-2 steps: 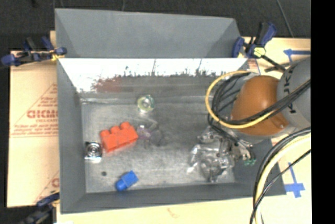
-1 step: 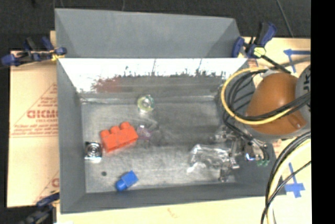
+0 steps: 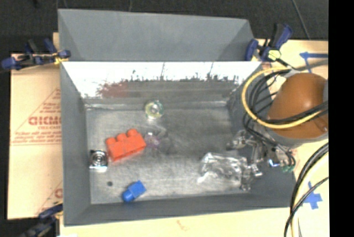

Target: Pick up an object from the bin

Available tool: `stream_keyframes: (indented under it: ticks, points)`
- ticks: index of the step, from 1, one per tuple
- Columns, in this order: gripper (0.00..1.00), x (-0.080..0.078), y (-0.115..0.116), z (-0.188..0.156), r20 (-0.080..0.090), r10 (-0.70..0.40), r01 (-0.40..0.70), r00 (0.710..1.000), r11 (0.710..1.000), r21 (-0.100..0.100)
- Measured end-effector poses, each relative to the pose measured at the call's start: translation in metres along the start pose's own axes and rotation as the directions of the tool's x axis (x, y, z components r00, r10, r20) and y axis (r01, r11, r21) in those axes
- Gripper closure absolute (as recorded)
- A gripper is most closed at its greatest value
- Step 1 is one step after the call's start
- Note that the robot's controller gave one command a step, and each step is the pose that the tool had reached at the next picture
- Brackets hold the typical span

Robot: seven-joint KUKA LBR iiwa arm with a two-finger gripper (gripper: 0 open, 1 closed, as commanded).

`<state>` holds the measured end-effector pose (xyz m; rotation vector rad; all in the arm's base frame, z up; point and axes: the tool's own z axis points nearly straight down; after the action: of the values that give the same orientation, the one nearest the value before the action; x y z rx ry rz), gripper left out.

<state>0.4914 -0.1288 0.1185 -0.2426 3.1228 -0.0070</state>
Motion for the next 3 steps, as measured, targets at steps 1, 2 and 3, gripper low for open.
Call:
stream_keyframes:
  ticks: [1,2,3]
  points:
    - [0.00,-0.0117,-0.0001,0.0464,-0.003,0.077,-0.077,0.997,0.997,-0.005]
    - [0.00,-0.0068,0.0061,0.0450,0.001,0.183,-0.183,0.983,0.983,-0.005]
    - [1.00,-0.0074,0.0055,0.0438,0.003,0.180,-0.180,0.984,0.984,-0.003]
